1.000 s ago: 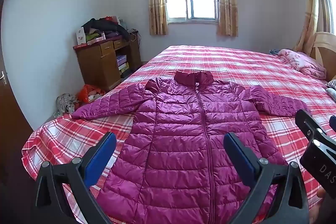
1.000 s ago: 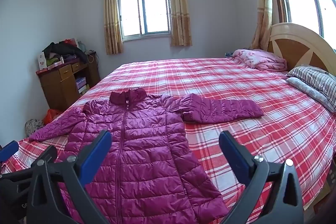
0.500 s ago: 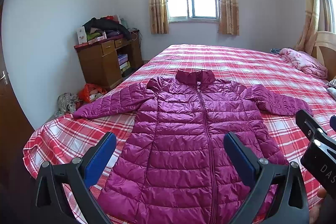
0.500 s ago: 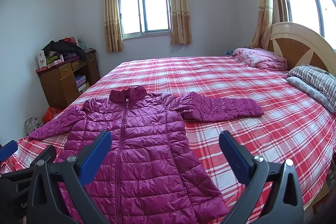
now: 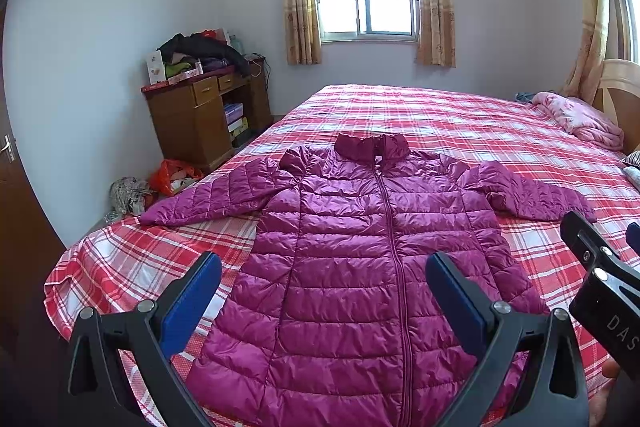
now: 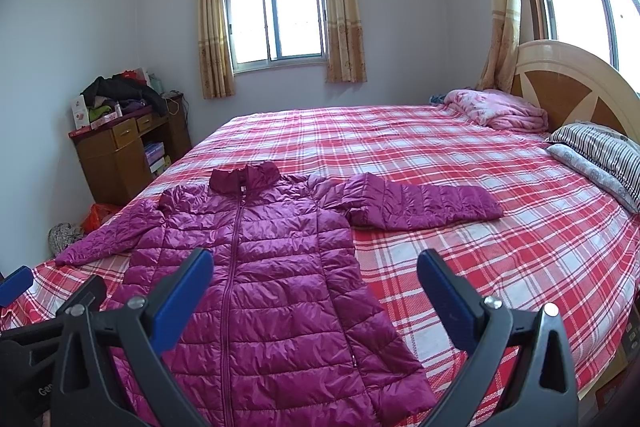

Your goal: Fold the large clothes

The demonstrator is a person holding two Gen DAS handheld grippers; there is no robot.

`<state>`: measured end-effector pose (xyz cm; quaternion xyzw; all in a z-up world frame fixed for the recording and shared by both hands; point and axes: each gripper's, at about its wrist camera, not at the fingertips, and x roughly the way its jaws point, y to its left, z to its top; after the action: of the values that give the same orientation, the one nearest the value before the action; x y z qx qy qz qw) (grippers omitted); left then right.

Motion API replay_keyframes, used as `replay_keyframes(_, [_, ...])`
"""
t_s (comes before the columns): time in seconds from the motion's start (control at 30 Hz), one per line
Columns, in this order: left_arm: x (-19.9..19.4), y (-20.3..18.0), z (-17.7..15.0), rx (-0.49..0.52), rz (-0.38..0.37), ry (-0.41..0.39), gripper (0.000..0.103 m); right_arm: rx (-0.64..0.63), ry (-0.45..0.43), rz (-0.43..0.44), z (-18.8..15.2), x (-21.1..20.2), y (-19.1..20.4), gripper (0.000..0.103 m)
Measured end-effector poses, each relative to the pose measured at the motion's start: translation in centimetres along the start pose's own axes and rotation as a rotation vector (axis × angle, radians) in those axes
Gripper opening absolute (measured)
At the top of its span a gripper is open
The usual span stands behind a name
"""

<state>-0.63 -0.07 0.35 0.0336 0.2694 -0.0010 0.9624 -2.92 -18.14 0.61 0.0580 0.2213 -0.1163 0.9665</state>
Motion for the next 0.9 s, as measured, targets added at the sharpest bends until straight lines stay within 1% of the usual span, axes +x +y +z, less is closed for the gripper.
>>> replay_keyframes(0.9, [-0.12,0.02,0.0,0.0,0.001,0.003,0.102,0.006,0.009,0.006,-0.27,0.18,-0.08,0.103])
